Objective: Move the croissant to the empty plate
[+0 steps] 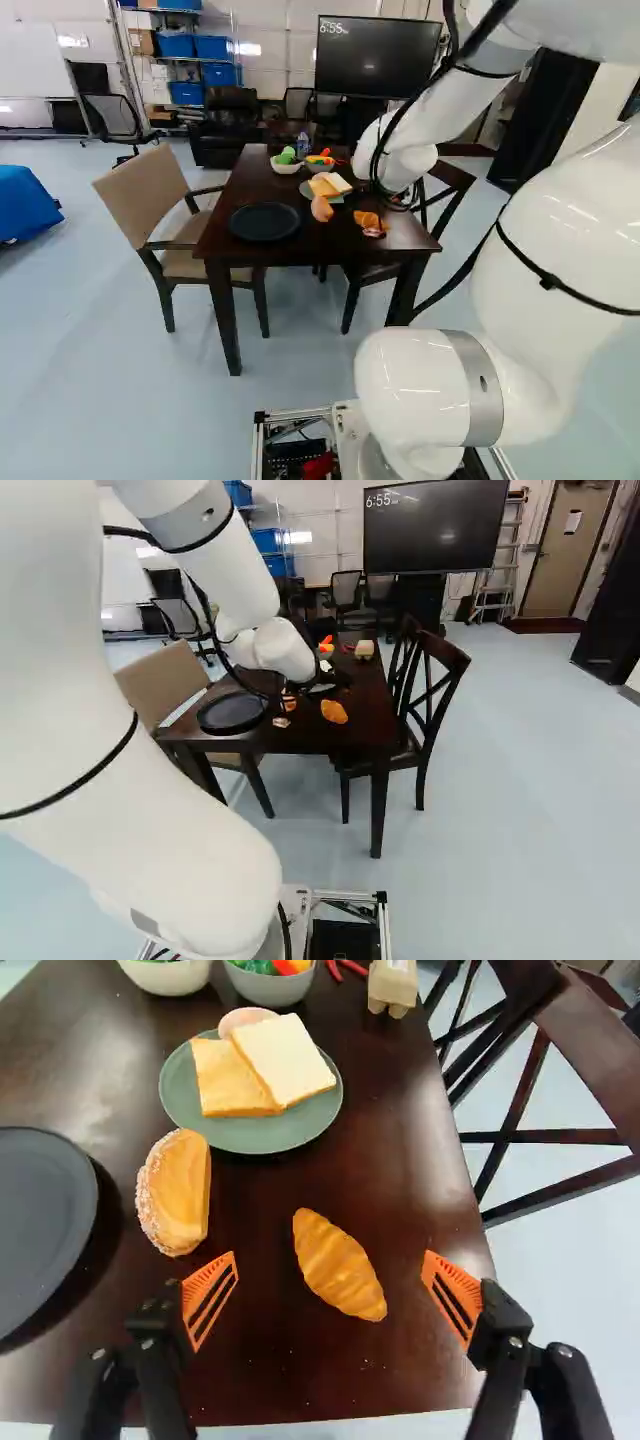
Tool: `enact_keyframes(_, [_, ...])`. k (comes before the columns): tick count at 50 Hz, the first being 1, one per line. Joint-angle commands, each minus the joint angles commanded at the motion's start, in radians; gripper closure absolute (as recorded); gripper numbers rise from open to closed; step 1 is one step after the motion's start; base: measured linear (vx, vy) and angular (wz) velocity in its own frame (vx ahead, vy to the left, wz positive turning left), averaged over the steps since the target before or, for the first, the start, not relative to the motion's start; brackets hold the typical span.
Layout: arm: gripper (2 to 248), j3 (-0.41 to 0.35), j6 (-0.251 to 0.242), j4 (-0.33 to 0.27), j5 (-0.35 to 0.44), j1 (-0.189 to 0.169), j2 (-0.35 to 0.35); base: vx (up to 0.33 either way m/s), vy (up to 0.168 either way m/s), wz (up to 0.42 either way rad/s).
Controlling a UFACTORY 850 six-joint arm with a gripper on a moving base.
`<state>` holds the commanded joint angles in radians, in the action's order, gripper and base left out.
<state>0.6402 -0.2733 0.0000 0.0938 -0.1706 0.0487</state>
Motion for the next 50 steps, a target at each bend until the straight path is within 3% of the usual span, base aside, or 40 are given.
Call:
enact_keyframes(4, [3, 0.019, -0.042, 0.000, -0.032, -0.001, -0.009, 0.000, 0.000, 0.000])
enact_keyframes(23, [3, 0.111, -0.042, 0.010, -0.172, 0.008, -0.051, 0.000, 0.000, 0.000])
enact_keyframes(50, [3, 0.228, -0.042, 0.069, -0.383, 0.009, -0.094, 0.000, 0.000, 0.000])
